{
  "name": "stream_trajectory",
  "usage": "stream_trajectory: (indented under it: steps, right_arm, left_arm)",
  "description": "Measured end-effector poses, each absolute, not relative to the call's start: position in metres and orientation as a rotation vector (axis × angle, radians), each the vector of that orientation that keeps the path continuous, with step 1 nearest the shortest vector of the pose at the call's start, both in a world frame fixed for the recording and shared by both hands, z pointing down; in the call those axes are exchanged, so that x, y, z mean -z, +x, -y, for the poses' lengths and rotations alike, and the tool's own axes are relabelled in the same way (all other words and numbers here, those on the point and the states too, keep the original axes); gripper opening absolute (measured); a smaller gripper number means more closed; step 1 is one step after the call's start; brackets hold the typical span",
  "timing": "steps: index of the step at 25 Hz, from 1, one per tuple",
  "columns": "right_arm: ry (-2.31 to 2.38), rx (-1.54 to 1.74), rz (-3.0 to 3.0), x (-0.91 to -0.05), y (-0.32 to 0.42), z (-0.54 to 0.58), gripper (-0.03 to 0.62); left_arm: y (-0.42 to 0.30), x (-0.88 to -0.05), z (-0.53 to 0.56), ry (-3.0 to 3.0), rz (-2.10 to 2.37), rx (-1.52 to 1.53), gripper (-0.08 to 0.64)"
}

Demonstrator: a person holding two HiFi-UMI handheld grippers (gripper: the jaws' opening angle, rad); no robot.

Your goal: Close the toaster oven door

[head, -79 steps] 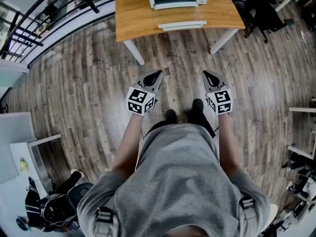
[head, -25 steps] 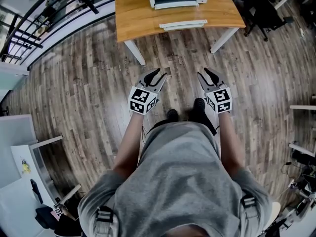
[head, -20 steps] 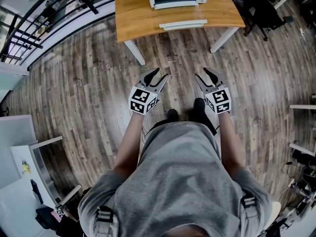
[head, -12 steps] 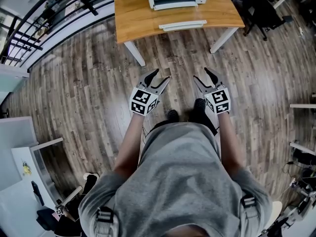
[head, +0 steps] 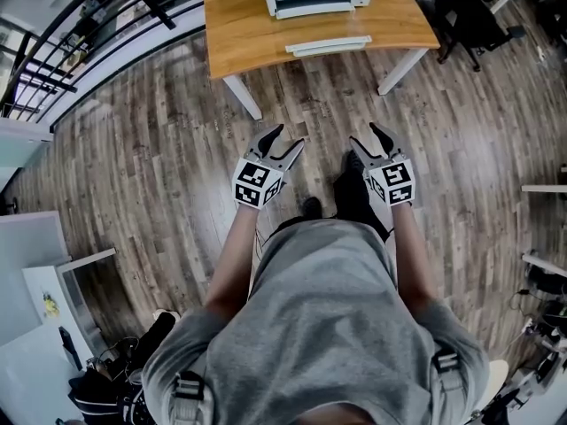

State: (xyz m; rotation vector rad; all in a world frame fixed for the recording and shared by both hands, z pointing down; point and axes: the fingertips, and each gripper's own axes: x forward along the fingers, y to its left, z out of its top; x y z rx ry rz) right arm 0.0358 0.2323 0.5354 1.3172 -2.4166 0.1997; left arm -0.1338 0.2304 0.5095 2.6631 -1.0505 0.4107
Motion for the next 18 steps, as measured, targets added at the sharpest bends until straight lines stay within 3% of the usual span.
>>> stream_trajectory:
  steps: [18]
  right_arm:
    - [1.330, -0.246, 2.448, -0.537, 0.039, -0.194, 0.253]
  left_arm:
    - [-0.143, -0.508, -0.202, 2.624, 1.126, -0.416, 0.242]
